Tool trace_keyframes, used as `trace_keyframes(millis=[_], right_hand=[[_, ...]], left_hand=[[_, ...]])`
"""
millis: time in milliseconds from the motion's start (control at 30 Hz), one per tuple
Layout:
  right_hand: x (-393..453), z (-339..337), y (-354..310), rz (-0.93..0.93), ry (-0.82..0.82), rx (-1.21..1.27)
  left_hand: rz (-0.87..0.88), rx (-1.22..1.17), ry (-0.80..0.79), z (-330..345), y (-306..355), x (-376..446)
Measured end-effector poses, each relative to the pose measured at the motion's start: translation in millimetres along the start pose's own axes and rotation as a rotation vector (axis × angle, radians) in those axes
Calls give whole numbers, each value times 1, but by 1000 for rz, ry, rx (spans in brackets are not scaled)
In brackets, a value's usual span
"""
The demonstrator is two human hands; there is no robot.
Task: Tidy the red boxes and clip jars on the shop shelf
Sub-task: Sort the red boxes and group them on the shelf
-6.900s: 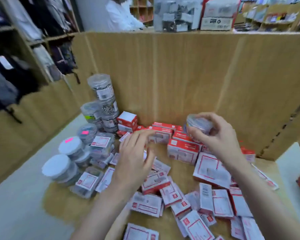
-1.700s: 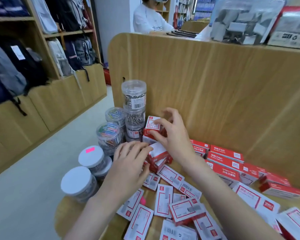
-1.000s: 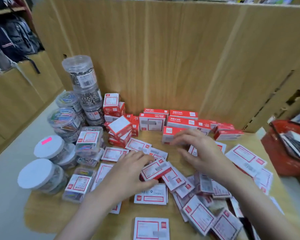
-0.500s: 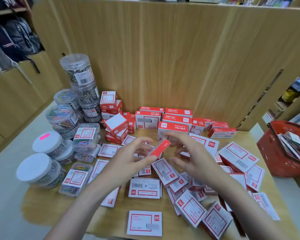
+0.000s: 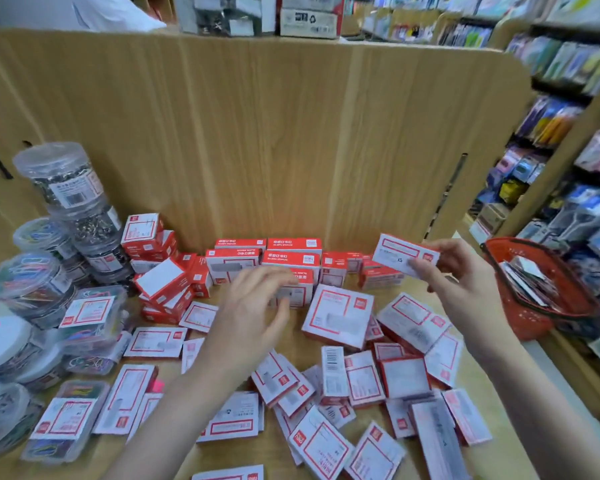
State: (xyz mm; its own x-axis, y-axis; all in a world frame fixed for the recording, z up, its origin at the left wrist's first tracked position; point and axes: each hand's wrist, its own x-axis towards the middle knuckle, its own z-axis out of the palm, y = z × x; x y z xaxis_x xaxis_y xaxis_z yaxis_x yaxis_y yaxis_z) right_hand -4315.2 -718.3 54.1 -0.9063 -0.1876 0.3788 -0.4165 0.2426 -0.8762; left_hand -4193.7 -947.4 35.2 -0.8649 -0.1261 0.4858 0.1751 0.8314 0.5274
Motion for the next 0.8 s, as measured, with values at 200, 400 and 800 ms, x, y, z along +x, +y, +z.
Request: trace_keyframes(millis=[200, 400, 800], right_hand=[[17, -27, 16, 1, -174, -249], [26, -21, 44, -110, -412, -448], [40, -11, 53, -101, -486, -547]], left_hand=[[99, 80, -22, 23, 11, 33], [160, 296, -142, 32, 8, 71], [207, 570, -215, 55, 10, 90]])
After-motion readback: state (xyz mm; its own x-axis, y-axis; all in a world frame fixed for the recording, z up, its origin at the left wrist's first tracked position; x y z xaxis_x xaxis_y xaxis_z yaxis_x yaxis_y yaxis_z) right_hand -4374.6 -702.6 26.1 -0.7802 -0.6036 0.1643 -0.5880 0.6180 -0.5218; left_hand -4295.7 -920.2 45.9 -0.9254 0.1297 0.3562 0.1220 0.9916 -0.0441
